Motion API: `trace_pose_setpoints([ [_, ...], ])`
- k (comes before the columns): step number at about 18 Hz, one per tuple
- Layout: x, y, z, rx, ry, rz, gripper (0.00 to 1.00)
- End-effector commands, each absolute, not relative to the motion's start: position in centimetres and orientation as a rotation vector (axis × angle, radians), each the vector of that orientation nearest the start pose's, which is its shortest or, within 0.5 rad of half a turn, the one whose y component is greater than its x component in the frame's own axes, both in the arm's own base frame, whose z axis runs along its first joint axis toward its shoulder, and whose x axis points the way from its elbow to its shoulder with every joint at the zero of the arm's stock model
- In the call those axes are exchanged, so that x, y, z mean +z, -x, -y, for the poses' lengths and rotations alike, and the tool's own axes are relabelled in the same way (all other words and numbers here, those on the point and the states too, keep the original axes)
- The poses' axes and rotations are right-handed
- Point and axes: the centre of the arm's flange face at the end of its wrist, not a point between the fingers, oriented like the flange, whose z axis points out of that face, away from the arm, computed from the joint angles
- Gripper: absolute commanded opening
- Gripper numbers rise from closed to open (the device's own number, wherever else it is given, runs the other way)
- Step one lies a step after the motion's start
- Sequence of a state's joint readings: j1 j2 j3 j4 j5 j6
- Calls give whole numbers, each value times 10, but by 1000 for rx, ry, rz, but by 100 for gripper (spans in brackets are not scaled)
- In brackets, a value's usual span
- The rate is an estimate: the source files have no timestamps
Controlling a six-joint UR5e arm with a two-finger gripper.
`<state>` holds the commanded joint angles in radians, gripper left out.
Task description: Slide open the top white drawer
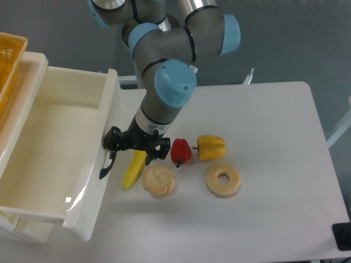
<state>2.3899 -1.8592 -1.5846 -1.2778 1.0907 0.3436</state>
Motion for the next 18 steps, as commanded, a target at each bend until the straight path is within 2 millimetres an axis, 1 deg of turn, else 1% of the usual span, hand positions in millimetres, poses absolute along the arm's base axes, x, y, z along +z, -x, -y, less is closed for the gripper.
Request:
trace_pose_setpoints([
  [3,365,312,-537,-600,2736,669,100],
  [6,368,322,-531,-610,2708,673,100],
  [8,374,334,-524,-595,2691,652,100],
  [10,381,349,-518,-572,2661,659,100],
  [11,392,364,-512,-533,2647,630,100],
  [12,394,375,-507,-512,2641,609,100],
  [14,393,393,-500,-479,2634,568,100],
  [15,388,404,-496,-458,2633,555,100],
  [17,387,421,-489,-383,2628,525,100],
  [18,382,430,-485,-339,2645,504,100],
])
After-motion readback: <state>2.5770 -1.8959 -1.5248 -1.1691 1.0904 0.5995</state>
